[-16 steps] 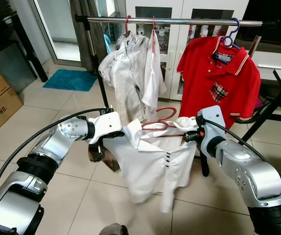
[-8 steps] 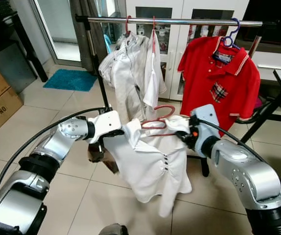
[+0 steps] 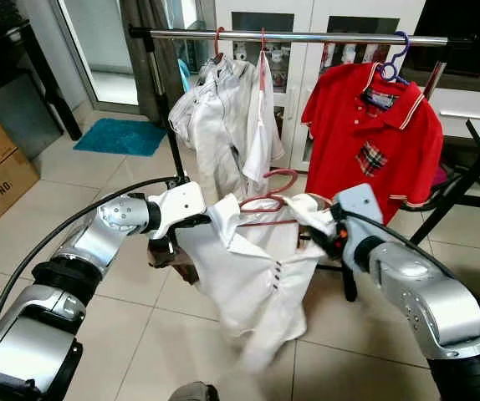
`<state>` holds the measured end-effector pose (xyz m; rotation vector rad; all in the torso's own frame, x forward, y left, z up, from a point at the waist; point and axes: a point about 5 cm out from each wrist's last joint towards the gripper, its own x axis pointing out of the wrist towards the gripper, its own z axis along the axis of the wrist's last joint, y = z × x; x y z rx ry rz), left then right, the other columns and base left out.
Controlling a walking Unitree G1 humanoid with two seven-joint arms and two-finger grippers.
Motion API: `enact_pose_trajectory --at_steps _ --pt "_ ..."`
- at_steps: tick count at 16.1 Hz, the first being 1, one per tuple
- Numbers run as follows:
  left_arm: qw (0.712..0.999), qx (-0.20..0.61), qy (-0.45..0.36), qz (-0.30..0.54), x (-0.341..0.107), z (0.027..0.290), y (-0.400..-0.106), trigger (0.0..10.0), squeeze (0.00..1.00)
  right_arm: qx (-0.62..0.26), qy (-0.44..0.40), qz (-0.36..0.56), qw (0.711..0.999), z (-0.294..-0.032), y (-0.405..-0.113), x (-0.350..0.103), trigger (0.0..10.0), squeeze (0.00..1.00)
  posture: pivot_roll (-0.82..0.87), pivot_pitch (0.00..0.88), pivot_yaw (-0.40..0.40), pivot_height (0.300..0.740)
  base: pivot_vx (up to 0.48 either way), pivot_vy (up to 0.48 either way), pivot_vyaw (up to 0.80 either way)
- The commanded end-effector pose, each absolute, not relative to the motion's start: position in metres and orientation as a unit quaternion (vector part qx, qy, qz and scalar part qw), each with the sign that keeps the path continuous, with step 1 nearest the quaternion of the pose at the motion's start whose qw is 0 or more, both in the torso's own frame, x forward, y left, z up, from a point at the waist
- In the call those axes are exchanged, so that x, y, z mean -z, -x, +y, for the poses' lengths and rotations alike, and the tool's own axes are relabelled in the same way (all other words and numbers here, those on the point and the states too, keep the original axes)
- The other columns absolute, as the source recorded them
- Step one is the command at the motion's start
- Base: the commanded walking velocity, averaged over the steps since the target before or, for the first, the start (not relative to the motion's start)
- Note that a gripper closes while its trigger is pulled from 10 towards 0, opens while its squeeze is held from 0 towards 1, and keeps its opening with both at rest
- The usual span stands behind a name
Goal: Hang hanger
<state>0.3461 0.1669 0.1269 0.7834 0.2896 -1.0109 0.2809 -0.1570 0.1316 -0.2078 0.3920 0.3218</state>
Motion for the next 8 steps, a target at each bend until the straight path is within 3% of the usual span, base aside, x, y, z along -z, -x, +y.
enact_pose_trajectory --at_steps 1,4,6,8 --pt "0.8 0.459 -0.37 0.117 -0.14 0.172 -0.352 0.0 0.0 -0.136 0.123 0.162 0.97 -0.163 -0.287 -0.142 10.0 1.0 -0.1 0.0 0.053 0.74 0.0 0.0 0.0" --pt "0.811 0.444 -0.365 0.108 -0.144 0.17 -0.356 0.0 0.0 -0.19 0.122 0.148 0.963 -0.143 -0.283 -0.144 10.0 1.0 -0.1 0.0 0.052 0.74 0.0 0.0 0.0" --pt "0.809 0.449 -0.364 0.108 -0.145 0.169 -0.356 0.0 0.0 -0.128 0.167 0.17 0.963 -0.153 -0.286 -0.133 10.0 1.0 -0.1 0.0 0.051 0.74 0.0 0.0 0.0" --pt "0.809 0.449 -0.365 0.109 -0.145 0.17 -0.356 0.0 0.0 -0.149 0.152 0.176 0.961 -0.151 -0.283 -0.131 10.0 1.0 -0.1 0.0 0.055 0.74 0.0 0.0 0.0"
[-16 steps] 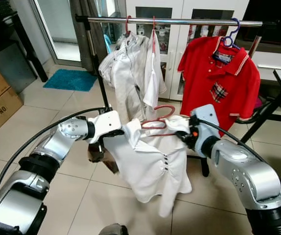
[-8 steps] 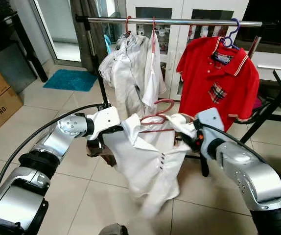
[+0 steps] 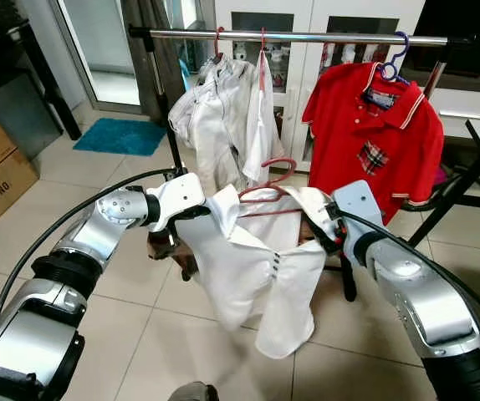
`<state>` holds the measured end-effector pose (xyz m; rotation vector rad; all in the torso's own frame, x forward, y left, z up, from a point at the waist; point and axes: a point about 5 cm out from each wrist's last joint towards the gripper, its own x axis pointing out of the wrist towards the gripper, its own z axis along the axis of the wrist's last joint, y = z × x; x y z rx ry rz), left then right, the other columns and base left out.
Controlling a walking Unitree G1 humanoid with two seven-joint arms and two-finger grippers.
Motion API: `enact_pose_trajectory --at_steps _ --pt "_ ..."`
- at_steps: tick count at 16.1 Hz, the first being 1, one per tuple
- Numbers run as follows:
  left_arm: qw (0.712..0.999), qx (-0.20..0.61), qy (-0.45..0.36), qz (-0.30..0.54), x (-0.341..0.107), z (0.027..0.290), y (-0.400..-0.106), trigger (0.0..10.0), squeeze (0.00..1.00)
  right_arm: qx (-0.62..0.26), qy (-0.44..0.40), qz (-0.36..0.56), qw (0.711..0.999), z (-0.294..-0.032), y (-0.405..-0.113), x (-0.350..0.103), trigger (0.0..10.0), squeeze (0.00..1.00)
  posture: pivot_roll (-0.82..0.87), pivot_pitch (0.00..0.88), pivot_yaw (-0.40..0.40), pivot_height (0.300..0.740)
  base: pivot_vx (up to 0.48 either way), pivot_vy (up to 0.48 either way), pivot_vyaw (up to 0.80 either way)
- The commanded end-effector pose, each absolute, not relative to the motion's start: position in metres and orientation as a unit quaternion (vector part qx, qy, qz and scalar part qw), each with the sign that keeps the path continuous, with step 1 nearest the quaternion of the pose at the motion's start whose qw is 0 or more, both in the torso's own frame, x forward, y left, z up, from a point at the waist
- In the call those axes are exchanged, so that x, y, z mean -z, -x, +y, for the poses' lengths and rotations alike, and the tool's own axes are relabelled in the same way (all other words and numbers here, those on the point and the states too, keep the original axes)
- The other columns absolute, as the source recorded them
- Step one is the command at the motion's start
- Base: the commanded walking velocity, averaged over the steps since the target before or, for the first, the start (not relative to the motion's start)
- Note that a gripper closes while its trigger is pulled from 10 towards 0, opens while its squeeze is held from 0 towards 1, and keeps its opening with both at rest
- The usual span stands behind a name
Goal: Hang hanger
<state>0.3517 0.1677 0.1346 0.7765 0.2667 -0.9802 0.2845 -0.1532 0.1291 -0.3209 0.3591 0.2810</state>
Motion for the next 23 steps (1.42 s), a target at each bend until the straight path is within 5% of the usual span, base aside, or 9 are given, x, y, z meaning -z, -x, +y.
enact_pose_trajectory --at_steps 1,6,7,10,12,16,17,19,23 --pt "0.808 0.448 -0.366 0.11 -0.145 0.17 -0.356 0.0 0.0 -0.146 0.164 0.182 0.958 -0.153 -0.283 -0.129 10.0 1.0 -0.1 0.0 0.056 0.74 0.0 0.0 0.0" --pt "0.81 0.447 -0.365 0.105 -0.148 0.166 -0.359 0.0 0.0 -0.194 0.175 0.205 0.943 -0.143 -0.278 -0.12 10.0 1.0 -0.11 0.0 0.061 0.74 0.0 0.0 0.0" --pt "0.81 0.446 -0.366 0.104 -0.149 0.167 -0.36 0.0 0.0 -0.173 0.199 0.211 0.941 -0.15 -0.279 -0.118 10.0 0.0 -0.11 0.0 0.062 0.74 0.0 0.0 0.0" --pt "0.808 0.452 -0.364 0.097 -0.15 0.165 -0.359 0.0 0.0 -0.144 0.216 0.192 0.946 -0.155 -0.285 -0.121 10.0 0.0 -0.11 0.0 0.064 0.74 0.0 0.0 0.0" --pt "0.814 0.442 -0.364 0.095 -0.151 0.166 -0.361 0.0 0.0 -0.219 0.132 0.176 0.951 -0.137 -0.278 -0.126 10.0 0.0 -0.11 0.0 0.064 0.74 0.0 0.0 0.0" --pt "0.823 0.425 -0.365 0.09 -0.156 0.169 -0.365 0.0 0.0 -0.226 0.177 0.15 0.946 -0.142 -0.278 -0.13 10.0 0.0 -0.11 0.0 0.063 0.74 0.0 0.0 0.0" --pt "0.823 0.43 -0.361 0.087 -0.157 0.167 -0.365 0.0 0.0 -0.235 0.055 0.125 0.962 -0.138 -0.279 -0.142 10.0 0.0 -0.11 0.0 0.064 0.74 0.0 0.0 0.0" --pt "0.822 0.436 -0.357 0.083 -0.157 0.165 -0.364 0.0 0.0 -0.199 0.158 0.122 0.959 -0.148 -0.283 -0.136 10.0 0.0 -0.11 0.0 0.065 0.74 0.0 0.0 0.0" --pt "0.81 0.463 -0.352 0.076 -0.159 0.167 -0.36 0.0 0.0 -0.301 0.151 0.051 0.94 -0.146 -0.271 -0.153 10.0 0.0 -0.11 0.0 0.063 0.74 0.0 0.0 0.0"
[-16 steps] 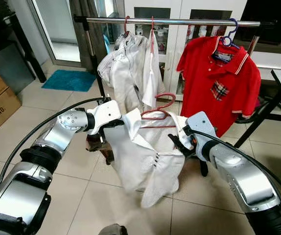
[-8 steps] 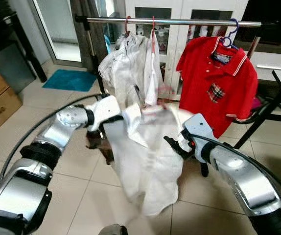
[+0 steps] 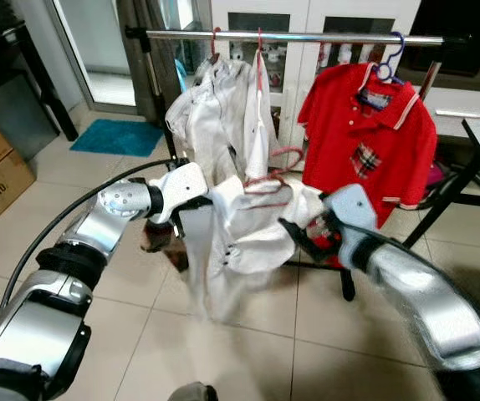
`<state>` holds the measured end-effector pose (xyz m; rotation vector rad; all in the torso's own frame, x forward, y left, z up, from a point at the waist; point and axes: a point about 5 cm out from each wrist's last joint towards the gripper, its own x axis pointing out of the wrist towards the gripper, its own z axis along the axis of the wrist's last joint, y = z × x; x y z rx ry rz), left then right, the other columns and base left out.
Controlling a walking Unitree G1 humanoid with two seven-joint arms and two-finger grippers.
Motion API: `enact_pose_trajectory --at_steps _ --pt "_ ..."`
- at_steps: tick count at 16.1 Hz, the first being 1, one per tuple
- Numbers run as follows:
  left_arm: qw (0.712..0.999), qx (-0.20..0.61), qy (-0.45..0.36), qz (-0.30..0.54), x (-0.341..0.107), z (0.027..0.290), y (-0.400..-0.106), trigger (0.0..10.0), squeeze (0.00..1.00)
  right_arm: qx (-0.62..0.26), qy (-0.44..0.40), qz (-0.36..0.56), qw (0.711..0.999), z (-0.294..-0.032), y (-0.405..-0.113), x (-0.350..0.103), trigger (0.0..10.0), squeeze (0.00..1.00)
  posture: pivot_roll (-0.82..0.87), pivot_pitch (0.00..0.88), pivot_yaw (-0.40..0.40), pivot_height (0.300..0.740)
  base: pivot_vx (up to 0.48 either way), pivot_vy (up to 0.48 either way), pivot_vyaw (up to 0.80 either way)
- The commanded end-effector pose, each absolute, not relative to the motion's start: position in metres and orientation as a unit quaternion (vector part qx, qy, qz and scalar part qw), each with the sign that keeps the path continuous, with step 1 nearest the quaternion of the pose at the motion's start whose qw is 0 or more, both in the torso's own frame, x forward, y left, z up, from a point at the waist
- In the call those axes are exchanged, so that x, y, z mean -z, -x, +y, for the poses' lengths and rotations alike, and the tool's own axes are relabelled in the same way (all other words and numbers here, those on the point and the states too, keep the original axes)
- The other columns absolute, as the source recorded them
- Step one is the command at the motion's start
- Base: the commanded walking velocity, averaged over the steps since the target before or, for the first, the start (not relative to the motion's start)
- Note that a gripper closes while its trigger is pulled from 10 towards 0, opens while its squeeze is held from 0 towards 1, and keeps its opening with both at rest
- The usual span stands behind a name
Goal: Hang hanger
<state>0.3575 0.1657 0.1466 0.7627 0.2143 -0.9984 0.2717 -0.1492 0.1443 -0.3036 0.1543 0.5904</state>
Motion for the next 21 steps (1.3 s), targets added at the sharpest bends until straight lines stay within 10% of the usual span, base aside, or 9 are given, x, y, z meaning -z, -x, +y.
enact_pose_trajectory --at_steps 1,9,11,12,21 --pt "0.8 0.484 -0.347 0.07 -0.161 0.168 -0.358 0.0 0.0 -0.297 0.145 0.033 0.943 -0.153 -0.274 -0.162 10.0 0.0 -0.11 0.0 0.065 0.74 0.0 0.0 0.0" --pt "0.724 0.616 -0.309 0.028 -0.175 0.171 -0.336 0.0 0.0 -0.488 0.186 0.02 0.853 -0.147 -0.277 -0.185 10.0 0.0 -0.11 0.0 0.051 0.74 0.0 0.0 0.0" --pt "0.722 0.616 -0.313 0.024 -0.179 0.174 -0.336 0.0 0.0 -0.551 0.184 0.05 0.813 -0.141 -0.27 -0.181 1.2 0.0 -0.1 0.0 0.033 0.74 0.0 0.0 0.0" --pt "0.724 0.615 -0.313 0.022 -0.181 0.176 -0.336 0.0 0.0 -0.57 0.182 0.064 0.799 -0.141 -0.269 -0.179 0.0 0.0 -0.1 0.0 0.031 0.74 0.0 0.0 0.0" --pt "0.737 0.597 -0.316 0.011 -0.18 0.179 -0.337 0.0 0.0 -0.615 0.136 0.063 0.774 -0.135 -0.27 -0.19 0.0 0.0 -0.1 0.0 0.021 0.74 0.0 0.0 0.0"
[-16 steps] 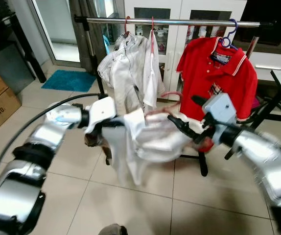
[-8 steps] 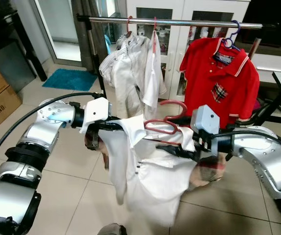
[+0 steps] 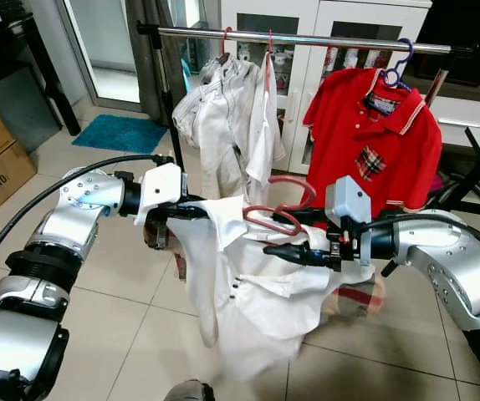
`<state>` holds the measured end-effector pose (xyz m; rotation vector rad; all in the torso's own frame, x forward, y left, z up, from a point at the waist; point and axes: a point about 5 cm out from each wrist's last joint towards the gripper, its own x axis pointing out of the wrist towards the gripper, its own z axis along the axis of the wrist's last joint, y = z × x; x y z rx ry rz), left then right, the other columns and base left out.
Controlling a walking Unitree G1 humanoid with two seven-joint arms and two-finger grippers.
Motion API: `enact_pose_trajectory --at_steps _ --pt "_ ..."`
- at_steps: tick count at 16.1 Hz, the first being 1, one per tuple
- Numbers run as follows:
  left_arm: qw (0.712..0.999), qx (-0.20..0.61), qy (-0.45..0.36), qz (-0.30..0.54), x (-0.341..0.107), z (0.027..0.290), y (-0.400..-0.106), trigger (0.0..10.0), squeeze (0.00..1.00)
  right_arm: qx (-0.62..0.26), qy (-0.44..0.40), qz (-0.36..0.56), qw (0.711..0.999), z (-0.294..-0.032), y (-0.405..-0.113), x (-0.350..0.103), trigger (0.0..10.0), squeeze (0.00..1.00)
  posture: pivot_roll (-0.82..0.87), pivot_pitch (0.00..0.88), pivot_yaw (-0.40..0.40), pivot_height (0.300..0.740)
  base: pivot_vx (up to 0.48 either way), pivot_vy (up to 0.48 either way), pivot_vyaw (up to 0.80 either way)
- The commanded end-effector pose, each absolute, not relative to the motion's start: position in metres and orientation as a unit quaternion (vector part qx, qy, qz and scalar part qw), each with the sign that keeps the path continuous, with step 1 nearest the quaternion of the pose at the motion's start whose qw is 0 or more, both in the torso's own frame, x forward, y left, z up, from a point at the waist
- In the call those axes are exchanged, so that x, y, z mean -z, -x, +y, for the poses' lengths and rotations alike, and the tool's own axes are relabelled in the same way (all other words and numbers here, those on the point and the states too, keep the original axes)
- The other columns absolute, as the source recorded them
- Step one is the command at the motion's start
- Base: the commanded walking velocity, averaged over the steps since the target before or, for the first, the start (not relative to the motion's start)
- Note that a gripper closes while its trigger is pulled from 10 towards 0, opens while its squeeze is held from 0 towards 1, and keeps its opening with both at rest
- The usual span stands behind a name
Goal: Hang hanger
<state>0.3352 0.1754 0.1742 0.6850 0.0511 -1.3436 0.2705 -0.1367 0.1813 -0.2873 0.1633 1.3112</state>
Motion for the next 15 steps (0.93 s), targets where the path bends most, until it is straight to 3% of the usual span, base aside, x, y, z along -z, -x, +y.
enact_pose_trajectory --at_steps 1,6,15 --pt "0.741 0.593 -0.316 0.007 -0.181 0.178 -0.338 0.0 0.0 -0.62 0.136 0.066 0.77 -0.135 -0.269 -0.189 0.0 0.0 -0.1 0.0 0.018 0.74 0.0 0.0 0.0" --pt "0.751 0.58 -0.315 -0.002 -0.183 0.177 -0.341 0.0 0.0 -0.623 0.136 0.075 0.766 -0.132 -0.269 -0.186 0.0 0.0 -0.1 0.0 0.016 0.74 0.0 0.0 0.0" --pt "0.761 0.578 -0.295 -0.025 -0.183 0.172 -0.339 0.0 0.0 -0.585 0.13 0.1 0.795 -0.129 -0.273 -0.176 0.0 0.0 -0.1 0.0 0.008 0.74 0.0 0.0 0.0"
